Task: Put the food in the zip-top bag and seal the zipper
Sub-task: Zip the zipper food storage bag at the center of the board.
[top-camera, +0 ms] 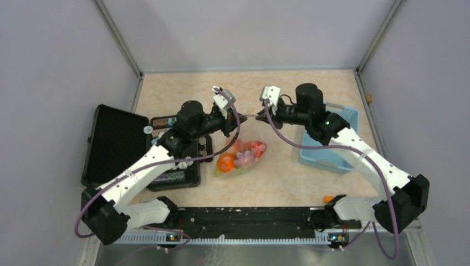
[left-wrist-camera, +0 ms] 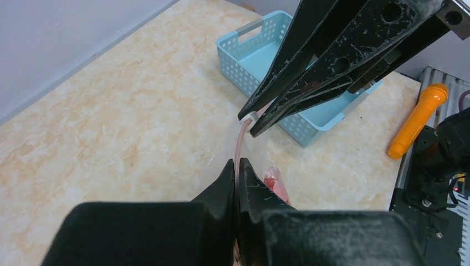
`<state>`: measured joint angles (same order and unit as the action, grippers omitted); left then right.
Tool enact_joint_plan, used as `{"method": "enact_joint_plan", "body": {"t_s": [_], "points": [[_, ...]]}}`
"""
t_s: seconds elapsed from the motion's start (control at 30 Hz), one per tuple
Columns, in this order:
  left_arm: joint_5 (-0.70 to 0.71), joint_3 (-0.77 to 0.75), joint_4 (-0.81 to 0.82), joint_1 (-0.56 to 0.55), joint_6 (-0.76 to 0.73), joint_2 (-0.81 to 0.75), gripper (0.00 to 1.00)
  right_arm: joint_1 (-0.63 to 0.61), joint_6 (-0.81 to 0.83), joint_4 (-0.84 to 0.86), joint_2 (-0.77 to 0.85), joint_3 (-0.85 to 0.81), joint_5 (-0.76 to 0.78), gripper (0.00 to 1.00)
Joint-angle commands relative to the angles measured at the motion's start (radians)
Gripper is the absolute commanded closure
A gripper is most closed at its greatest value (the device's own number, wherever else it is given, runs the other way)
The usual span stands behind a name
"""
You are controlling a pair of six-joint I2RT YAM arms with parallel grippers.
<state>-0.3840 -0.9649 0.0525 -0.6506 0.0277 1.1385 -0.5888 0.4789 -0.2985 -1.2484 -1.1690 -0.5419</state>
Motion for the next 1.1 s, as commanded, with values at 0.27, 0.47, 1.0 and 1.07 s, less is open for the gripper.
{"method": "enact_joint_plan", "body": {"t_s": [0.27,0.47,1.0,1.07], "points": [[-0.019,-0.032,0.058,0.002,0.003,-0.007,1.0,-0.002,0.043,-0.037,0.033,-0.017,0.199,1.0],[-0.016,-0.041,0.067,0.002,-0.007,-0.017,1.0,-0.002,0.066,-0.06,0.031,-0.013,0.218,1.0],[0.081,-0.035,0.046,0.003,-0.06,-0.077,1.0,0.001,0.086,-0.083,0.046,0.01,0.337,1.0],[0.099,-0.035,0.046,0.002,-0.066,-0.082,1.0,0.006,0.091,-0.075,0.046,0.018,0.344,1.0]]}}
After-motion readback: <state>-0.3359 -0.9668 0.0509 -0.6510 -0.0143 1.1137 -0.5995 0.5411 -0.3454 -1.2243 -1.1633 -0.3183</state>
